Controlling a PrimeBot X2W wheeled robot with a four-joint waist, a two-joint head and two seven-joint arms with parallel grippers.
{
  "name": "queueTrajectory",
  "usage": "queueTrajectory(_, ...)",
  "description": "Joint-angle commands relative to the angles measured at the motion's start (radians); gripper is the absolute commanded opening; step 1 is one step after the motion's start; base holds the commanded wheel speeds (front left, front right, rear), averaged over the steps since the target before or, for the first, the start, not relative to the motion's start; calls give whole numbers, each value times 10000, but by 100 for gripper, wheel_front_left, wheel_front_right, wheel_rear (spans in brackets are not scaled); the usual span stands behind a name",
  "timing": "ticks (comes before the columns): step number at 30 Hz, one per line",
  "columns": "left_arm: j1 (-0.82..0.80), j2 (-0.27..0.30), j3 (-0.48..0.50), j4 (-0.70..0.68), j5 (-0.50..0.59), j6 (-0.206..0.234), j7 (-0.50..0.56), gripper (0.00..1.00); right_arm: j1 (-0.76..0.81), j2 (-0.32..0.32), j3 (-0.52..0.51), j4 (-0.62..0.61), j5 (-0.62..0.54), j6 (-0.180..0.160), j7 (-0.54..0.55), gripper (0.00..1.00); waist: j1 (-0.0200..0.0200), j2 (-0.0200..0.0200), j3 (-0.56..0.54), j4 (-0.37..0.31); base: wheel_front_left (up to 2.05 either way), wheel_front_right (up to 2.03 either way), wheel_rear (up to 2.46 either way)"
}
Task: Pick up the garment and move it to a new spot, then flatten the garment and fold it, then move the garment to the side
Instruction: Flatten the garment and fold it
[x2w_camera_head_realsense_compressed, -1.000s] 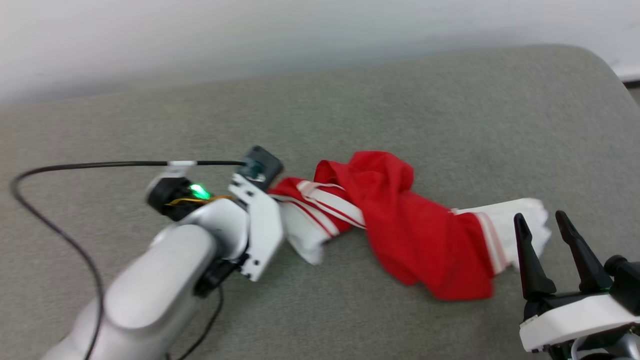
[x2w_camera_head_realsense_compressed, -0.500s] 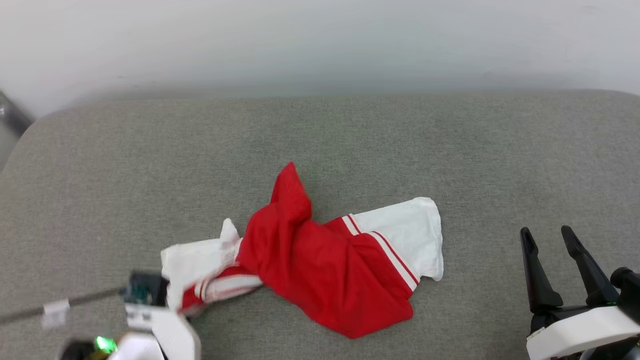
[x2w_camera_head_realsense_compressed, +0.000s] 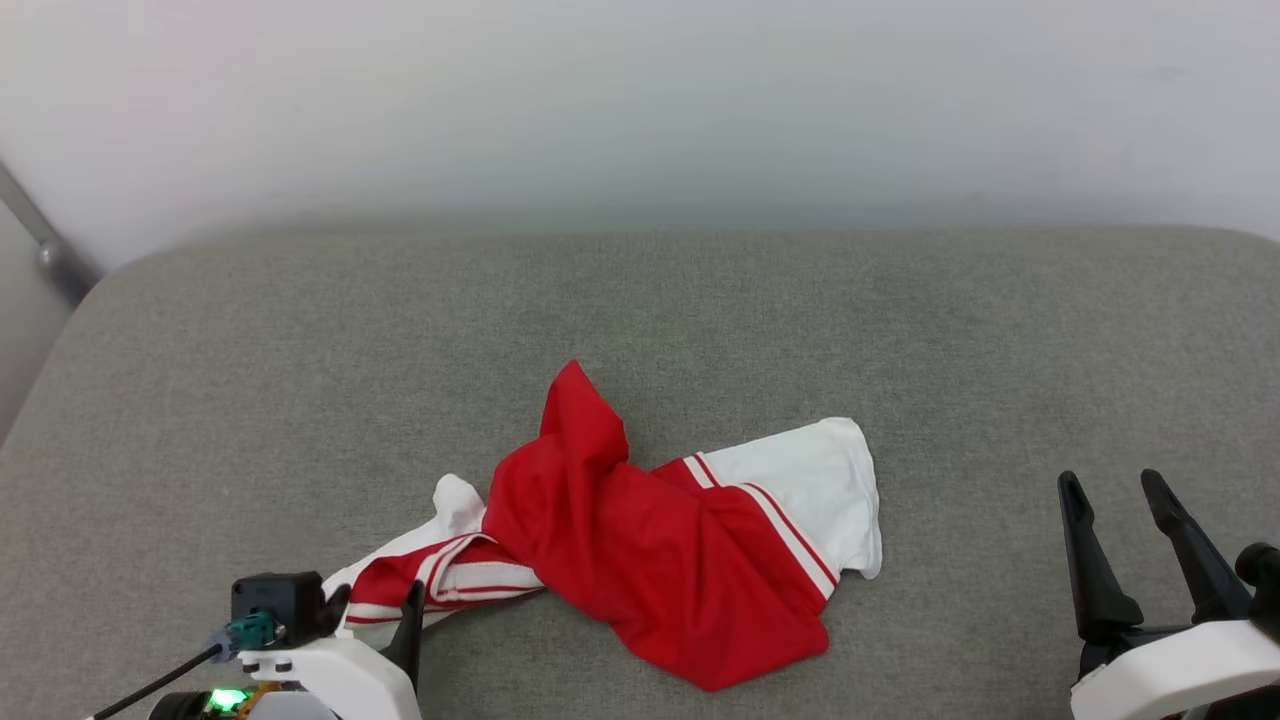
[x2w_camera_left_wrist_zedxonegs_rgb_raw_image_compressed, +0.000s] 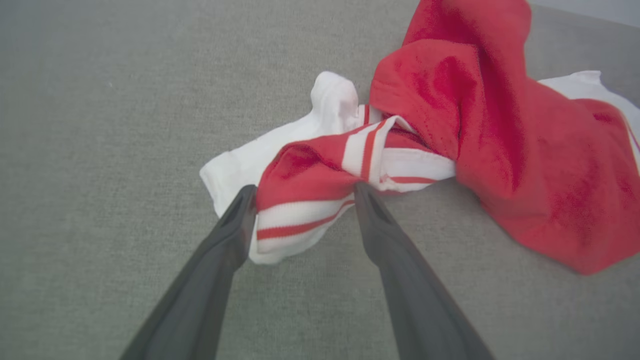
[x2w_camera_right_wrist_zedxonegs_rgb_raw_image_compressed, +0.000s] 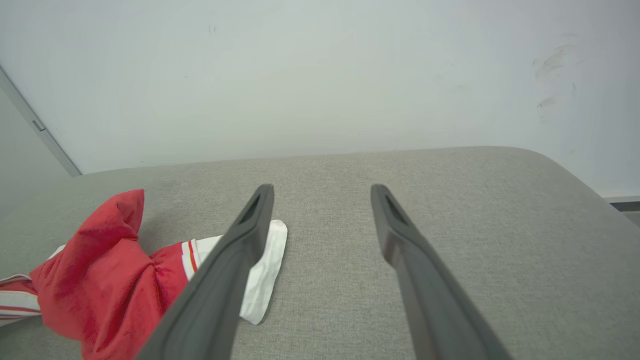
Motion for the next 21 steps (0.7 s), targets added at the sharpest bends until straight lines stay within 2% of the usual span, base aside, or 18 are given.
queueTrajectory(1,-133,-52,121,-181,150,-4,-417,100,114,27,-25,-37,10,-7,57,100,0,0,-260,10,0,0,0)
queueTrajectory(12,-297,-423,582,-1391,1021,1,-3214,100,278,27,1,-101,73,-7,441,100,0,0,-657,-31,0,0,0)
queueTrajectory(21,100,-617,633,-1815,1189,296,-3698,100,211,-46,198,325,338,-7,1247,100,0,0,-704,40,0,0,0)
